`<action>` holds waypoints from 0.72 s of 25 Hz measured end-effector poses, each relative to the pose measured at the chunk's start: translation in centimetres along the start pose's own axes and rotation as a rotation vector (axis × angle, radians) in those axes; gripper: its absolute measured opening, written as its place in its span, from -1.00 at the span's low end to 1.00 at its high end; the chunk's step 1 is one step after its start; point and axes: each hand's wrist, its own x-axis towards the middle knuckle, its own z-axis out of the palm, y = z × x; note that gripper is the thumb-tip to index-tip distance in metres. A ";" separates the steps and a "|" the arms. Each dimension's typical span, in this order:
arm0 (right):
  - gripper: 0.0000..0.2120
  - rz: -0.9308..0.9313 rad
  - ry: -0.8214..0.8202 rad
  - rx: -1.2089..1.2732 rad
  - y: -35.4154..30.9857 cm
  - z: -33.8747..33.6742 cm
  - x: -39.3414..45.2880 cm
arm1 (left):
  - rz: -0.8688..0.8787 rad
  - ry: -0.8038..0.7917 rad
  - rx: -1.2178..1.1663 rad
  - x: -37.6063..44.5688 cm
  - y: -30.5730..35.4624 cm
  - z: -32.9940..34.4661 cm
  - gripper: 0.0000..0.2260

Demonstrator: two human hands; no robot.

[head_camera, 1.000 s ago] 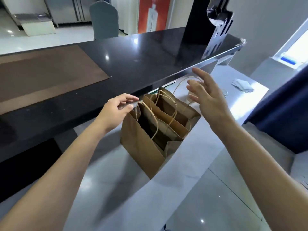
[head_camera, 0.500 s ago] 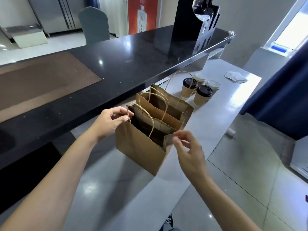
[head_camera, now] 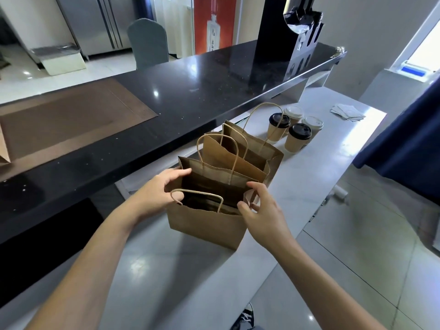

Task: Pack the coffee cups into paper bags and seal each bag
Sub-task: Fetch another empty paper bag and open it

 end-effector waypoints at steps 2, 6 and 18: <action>-0.53 -0.005 -0.010 -0.002 0.2 -0.3 -0.2 | -0.028 0.003 -0.004 -1.1 -0.2 0.3 -0.32; -0.43 -0.003 -0.049 0.000 0.6 -0.8 -1.0 | -0.087 0.009 -0.015 -3.6 -0.5 1.2 -0.18; -0.34 -0.021 -0.117 -0.027 2.8 -5.0 -3.9 | -0.120 0.166 -0.018 -10.0 2.8 5.7 -0.14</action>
